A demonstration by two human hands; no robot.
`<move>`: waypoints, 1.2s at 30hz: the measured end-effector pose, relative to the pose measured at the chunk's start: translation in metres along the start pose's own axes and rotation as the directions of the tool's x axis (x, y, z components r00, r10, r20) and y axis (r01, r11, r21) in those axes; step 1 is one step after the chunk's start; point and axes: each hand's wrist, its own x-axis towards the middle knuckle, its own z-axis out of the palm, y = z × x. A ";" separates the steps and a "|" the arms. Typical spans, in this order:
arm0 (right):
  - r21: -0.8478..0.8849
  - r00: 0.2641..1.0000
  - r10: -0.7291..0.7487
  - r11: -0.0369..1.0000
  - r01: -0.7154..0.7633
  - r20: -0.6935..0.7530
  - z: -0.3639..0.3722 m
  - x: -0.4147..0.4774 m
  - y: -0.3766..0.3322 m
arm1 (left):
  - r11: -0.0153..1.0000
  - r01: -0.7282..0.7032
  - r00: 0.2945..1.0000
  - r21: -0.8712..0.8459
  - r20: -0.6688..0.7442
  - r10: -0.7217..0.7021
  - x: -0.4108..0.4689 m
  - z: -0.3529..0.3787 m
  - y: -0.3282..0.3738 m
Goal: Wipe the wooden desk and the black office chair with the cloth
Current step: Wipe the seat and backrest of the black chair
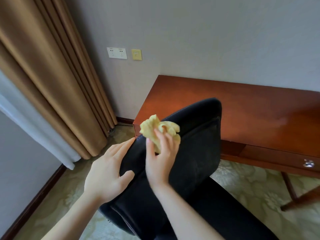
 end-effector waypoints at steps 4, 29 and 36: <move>0.063 0.994 -0.048 0.997 0.042 0.098 0.005 -0.047 -0.010 | 1.000 -0.015 0.999 0.016 -0.047 0.016 -0.001 -0.001 0.003; -0.267 0.986 0.164 0.949 -0.165 -0.026 -0.066 0.187 0.114 | 0.991 -0.001 1.000 0.134 0.017 -0.001 -0.003 -0.005 0.010; -0.057 0.822 0.518 0.837 -0.544 -0.237 -0.041 0.197 0.085 | 1.000 -0.023 1.000 -0.003 -0.011 0.023 0.000 0.000 0.001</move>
